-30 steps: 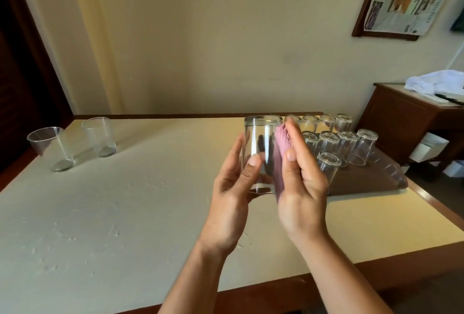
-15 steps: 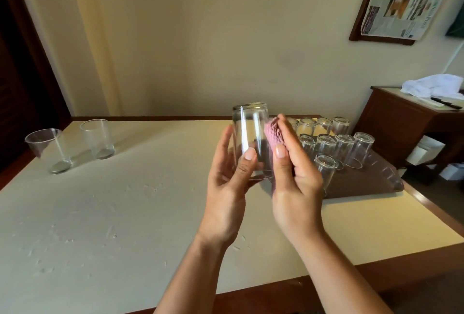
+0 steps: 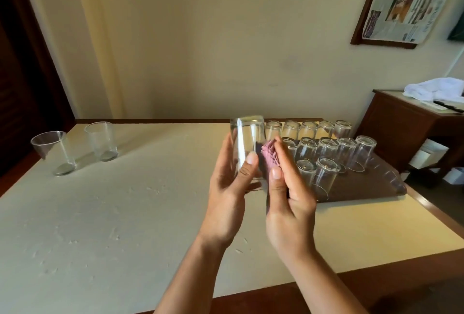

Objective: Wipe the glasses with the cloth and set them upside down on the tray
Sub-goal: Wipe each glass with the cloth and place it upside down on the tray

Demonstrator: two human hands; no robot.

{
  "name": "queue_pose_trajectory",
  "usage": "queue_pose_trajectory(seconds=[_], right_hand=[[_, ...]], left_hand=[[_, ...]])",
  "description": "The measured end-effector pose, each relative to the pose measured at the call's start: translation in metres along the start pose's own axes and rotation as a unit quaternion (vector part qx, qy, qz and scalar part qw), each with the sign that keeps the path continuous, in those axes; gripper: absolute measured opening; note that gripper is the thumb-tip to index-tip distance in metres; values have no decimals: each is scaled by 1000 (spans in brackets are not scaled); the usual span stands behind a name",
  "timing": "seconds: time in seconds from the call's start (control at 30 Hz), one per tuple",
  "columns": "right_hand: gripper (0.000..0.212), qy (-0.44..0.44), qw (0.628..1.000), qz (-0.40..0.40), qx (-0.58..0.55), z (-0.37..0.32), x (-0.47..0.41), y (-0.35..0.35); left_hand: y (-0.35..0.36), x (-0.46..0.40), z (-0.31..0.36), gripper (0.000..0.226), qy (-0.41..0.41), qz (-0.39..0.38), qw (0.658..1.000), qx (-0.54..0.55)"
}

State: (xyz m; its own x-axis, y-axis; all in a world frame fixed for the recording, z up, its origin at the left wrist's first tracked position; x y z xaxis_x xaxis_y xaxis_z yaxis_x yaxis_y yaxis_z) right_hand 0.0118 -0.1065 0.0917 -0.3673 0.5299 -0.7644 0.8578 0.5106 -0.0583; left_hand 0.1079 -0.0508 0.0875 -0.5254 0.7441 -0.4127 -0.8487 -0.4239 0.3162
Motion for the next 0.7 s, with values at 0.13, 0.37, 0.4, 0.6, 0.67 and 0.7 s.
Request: queue_pose_trajectory(seconds=[0.13,0.37,0.4,0.6,0.67,0.7], right_hand=[[41,42,998,33,-40,1,-27,-10],[41,-2,1000,1,20,-5,3,2],[41,-1,1000,2,21,-3,-1,-1],[40,11,1000,-9,17,-7,-26,-3],[40,-4,999,-17,36,-6,-10,4],[40,-8,999,-14,35,-3,-3,5]], left_hand=[[7,6,-7,69,-25,-20,999,-4],[-4,-3,-2,60,-12,11,1000,6],[-4,0,-5,61,-29,-2,1000,9],[1,1,3,67,5,8,1000,14],[-4,-5,3,70,2,16,1000,9],[-7,-5,1,70,-13,11,1000,13]])
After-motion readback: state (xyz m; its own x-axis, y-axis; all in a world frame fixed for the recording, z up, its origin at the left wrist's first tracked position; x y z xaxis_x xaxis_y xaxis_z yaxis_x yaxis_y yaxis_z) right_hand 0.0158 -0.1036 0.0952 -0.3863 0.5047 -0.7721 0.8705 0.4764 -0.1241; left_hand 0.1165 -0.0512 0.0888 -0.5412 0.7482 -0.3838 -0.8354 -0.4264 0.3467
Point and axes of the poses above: each hand's wrist, its own x-axis away from the middle knuckle, its own y-axis out of the palm, z = x × y, the point moved 6 cm from there along -x, towards the middle knuckle, and after that the axes turned 4 degrees about -z, right-handed, at the moved point
